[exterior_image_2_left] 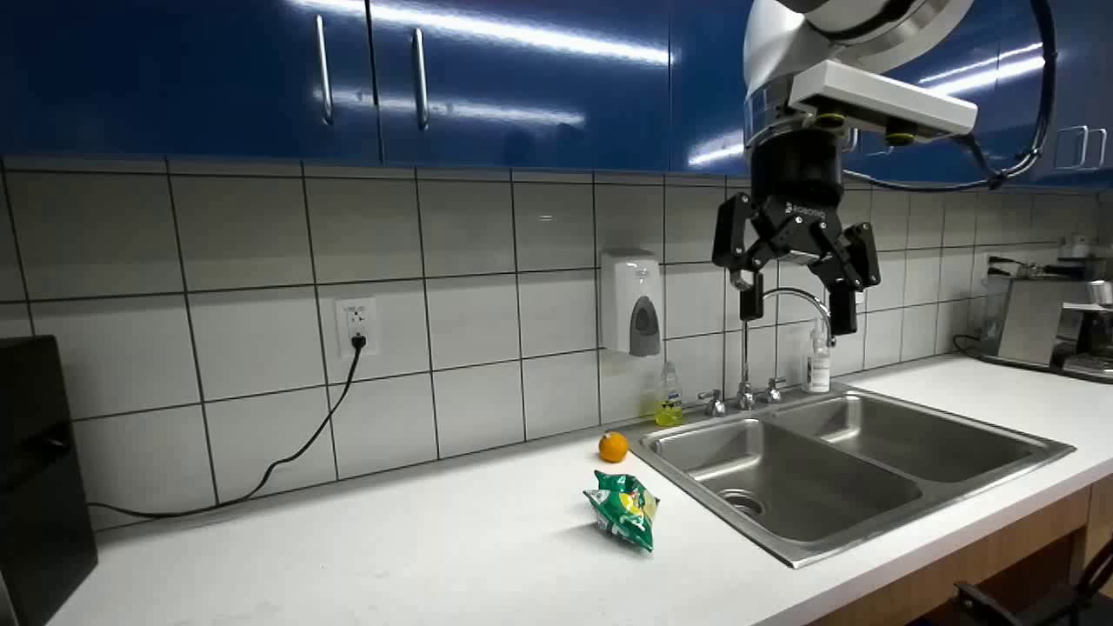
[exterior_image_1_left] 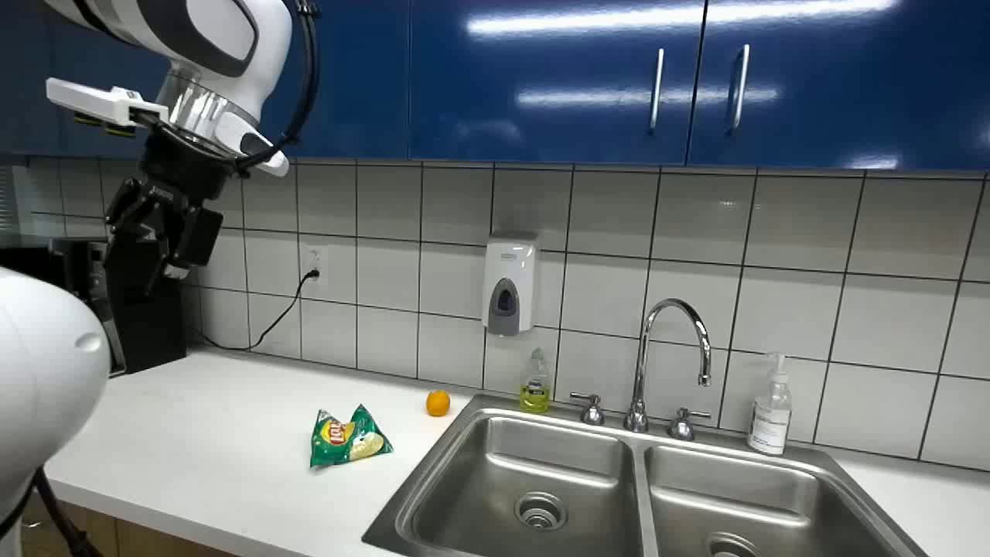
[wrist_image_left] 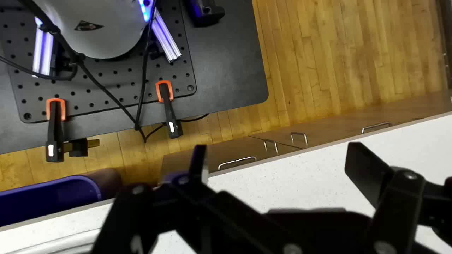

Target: Put the green packet in the left sink

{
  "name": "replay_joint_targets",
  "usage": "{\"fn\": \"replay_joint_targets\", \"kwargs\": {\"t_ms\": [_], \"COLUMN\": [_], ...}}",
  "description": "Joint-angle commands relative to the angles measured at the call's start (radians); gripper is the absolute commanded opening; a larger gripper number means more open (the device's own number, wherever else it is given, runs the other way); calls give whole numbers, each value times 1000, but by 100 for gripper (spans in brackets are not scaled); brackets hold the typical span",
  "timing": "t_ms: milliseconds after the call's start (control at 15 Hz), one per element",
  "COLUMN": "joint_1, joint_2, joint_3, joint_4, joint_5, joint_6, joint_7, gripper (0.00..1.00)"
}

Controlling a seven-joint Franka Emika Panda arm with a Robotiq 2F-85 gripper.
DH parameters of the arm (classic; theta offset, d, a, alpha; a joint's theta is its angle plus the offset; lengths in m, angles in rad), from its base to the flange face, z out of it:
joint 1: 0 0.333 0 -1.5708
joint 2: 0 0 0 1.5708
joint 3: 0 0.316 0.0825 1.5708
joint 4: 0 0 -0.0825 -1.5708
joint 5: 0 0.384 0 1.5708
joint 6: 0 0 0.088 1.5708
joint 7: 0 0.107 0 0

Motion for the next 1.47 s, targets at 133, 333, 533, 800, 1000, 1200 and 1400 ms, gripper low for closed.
{"fn": "replay_joint_targets", "kwargs": {"t_ms": [133, 333, 533, 800, 1000, 1200, 1400], "joint_1": [-33, -58, -93, -128, -138, -138, -128], "joint_2": [2, 15, 42, 94, 151, 230, 338], "joint_3": [25, 29, 25, 15, 14, 8, -2], "joint_4": [4, -15, -41, -86, -126, -150, -144], "joint_5": [14, -14, -55, -94, -93, -85, -74], "joint_6": [-10, 35, 114, 248, 377, 519, 656], "joint_7": [-18, -22, -24, -17, -9, -4, -6], "gripper": [100, 100, 100, 100, 100, 100, 100]}}
